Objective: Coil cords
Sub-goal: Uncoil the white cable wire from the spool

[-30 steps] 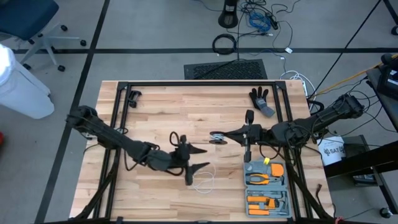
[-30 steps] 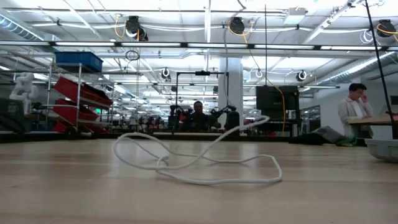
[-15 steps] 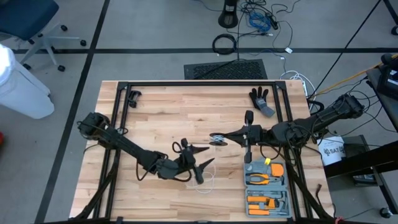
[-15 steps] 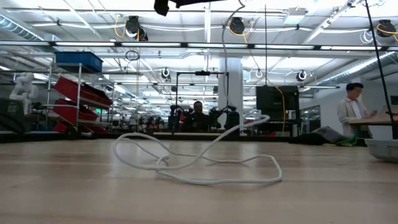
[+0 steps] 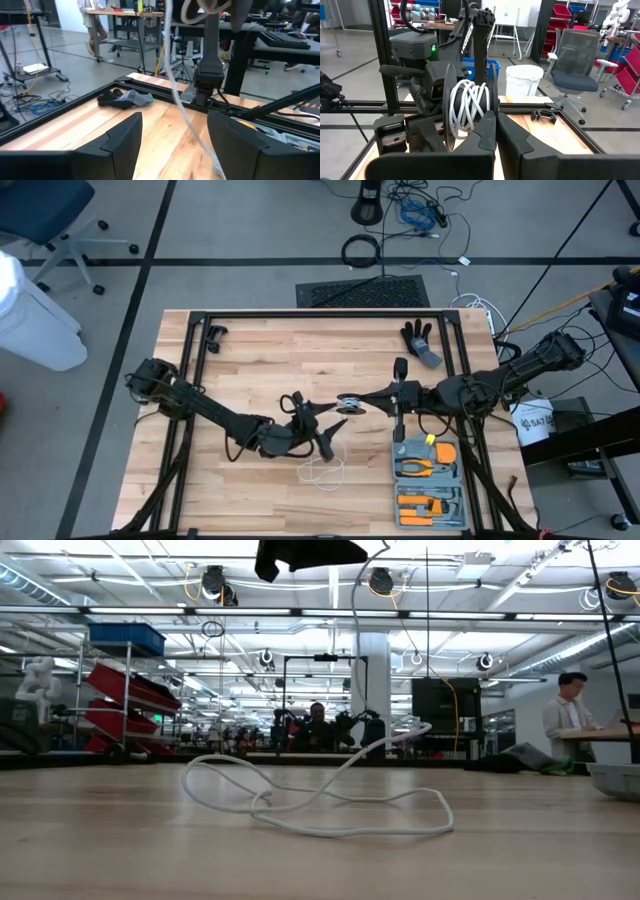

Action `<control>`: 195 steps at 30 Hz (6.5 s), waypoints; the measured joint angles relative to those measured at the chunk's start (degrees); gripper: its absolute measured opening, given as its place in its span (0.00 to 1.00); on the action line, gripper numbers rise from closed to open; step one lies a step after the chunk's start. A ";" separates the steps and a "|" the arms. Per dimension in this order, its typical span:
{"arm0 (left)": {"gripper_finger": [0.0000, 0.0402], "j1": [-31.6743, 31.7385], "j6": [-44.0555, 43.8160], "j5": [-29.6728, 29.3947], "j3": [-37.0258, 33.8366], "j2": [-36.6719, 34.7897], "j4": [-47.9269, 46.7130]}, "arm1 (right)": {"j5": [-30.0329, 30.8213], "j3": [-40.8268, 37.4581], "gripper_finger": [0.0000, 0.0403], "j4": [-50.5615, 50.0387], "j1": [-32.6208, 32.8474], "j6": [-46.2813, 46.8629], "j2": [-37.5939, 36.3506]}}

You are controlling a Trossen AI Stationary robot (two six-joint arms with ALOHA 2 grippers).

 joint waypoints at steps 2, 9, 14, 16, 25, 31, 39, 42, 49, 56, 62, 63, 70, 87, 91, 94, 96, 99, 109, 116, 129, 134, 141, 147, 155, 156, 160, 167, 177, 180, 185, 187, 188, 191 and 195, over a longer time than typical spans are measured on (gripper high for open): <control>0.54 0.40 0.13 2.16 0.00 0.00 0.25 | 0.00 0.00 0.00 -0.03 0.00 0.00 0.00; 0.32 0.75 0.66 3.66 0.00 0.00 -0.10 | 0.00 0.01 0.00 -0.49 0.00 0.02 0.00; 0.14 0.73 2.17 3.77 0.00 0.00 -0.36 | 0.00 0.02 0.00 -0.49 0.00 0.02 0.00; 0.08 0.73 3.12 3.76 0.00 -0.01 -0.35 | 0.00 0.01 0.00 -0.49 0.00 0.04 0.00; 0.01 -0.85 6.64 -1.56 -0.02 -6.45 -11.16 | 0.00 0.02 0.00 -1.92 0.00 1.20 0.00; 0.01 -3.77 4.62 -3.86 -0.02 -17.05 -25.83 | 0.00 0.02 0.00 -2.51 0.00 1.33 0.00; 0.00 -6.04 7.86 -0.58 -0.02 -23.69 -24.23 | 0.45 0.07 0.00 -3.07 -1.20 1.71 1.73; 0.00 -5.41 10.81 2.42 -0.02 -23.51 -20.29 | 0.20 0.07 0.00 -2.41 -2.18 1.77 3.55; 0.00 -3.25 11.03 11.70 -0.02 -21.11 -13.05 | 0.48 0.07 0.00 -0.76 -4.36 1.79 6.41; 0.00 -1.73 10.58 19.41 -0.02 -14.78 -7.33 | 0.63 0.07 0.00 3.56 -6.88 1.49 7.93; 0.00 -1.26 7.59 21.13 -0.02 -10.64 -10.70 | 0.58 0.07 0.00 5.63 -7.31 -0.26 7.24; 0.00 -1.24 7.23 21.20 -0.02 -10.36 -12.25 | 0.52 0.07 0.00 5.87 -7.28 -0.74 6.83; 0.02 -1.10 0.56 20.44 -0.02 -10.94 -30.36 | -0.01 0.07 0.00 6.96 -7.22 -2.75 2.87; 0.51 -2.96 -0.89 20.84 -0.02 -14.55 -34.43 | -10.54 0.07 0.00 -2.77 -6.40 -0.01 -1.62; 0.58 -2.77 0.57 20.39 -0.02 -15.18 -28.02 | -10.54 0.07 0.00 -5.48 -6.40 2.18 -1.62; 0.61 -1.30 -1.06 19.64 0.02 -14.31 -21.04 | -10.54 0.07 0.00 -5.89 -6.36 3.11 -1.57; 0.62 -0.19 -5.34 18.78 0.04 -13.14 -18.13 | -10.48 0.07 0.00 -5.68 -6.08 3.67 -1.50; 0.62 0.56 -12.36 18.60 0.04 -10.26 -16.29 | -10.36 0.07 0.00 -5.46 -5.18 4.33 -1.44; 0.62 -5.38 -10.15 9.45 -0.02 2.02 5.69 | -10.34 0.07 0.00 -6.24 -1.65 4.35 -1.44; 0.62 -1.51 -10.35 10.22 -0.02 2.71 7.55 | -10.32 0.07 0.00 -5.89 -1.07 4.35 -1.44; 0.57 0.75 -11.89 16.66 -0.02 2.71 7.44 | -10.32 0.04 0.00 -6.33 -1.11 2.90 -1.44; 0.46 1.14 -11.76 16.67 -0.02 2.71 6.49 | -10.32 0.04 0.00 -5.93 -1.11 2.80 -1.44; 0.20 2.64 -8.46 16.67 -0.02 2.69 4.99 | -10.06 0.04 0.00 -5.91 -1.94 1.70 -1.44; 0.02 2.84 -8.35 16.67 -0.02 2.21 1.89 | -9.99 0.02 0.00 -5.91 -2.98 1.70 -1.44; 0.01 0.74 -5.83 12.78 -0.02 -3.08 -6.70 | -10.12 0.02 0.00 -6.36 -3.02 2.44 -1.44; 0.01 0.38 -5.82 11.72 -0.02 -4.09 -8.75 | -10.33 0.02 0.00 -6.44 -3.00 2.93 -1.44; 0.00 -1.96 -5.88 6.45 -0.02 -9.69 -19.95 | -10.47 0.02 0.00 -8.40 -2.39 4.92 -1.44; 0.00 -6.82 -5.72 3.51 -0.02 -18.69 -24.78 | -9.17 0.01 0.00 -10.69 -2.14 7.20 -0.36; 0.00 -6.43 -1.42 11.22 -0.02 -16.29 -14.30 | -2.65 0.02 0.00 -2.46 -3.62 5.43 5.85; 0.00 -6.25 -1.33 13.96 -0.02 -13.32 -11.22 | 0.68 0.02 0.00 -0.43 -4.35 4.36 6.08; 0.00 -4.99 -2.33 18.54 0.00 -7.39 -7.62 | 3.09 0.02 0.00 3.08 -5.46 1.36 6.08; 0.01 -4.58 -4.85 18.87 0.00 -5.18 -7.76 | 3.11 0.02 0.00 4.64 -5.67 -0.33 6.08; 0.02 -4.45 -5.83 18.86 0.00 -4.37 -8.05 | 3.10 0.02 0.00 5.45 -5.70 -1.20 6.07; 0.10 -4.65 -7.38 19.18 0.00 -3.44 -9.72 | 2.25 0.02 0.00 6.72 -5.86 -3.53 5.68; 0.27 -5.50 -7.40 19.40 0.00 -3.68 -10.30 | -0.43 0.02 0.00 7.97 -6.13 -4.51 4.69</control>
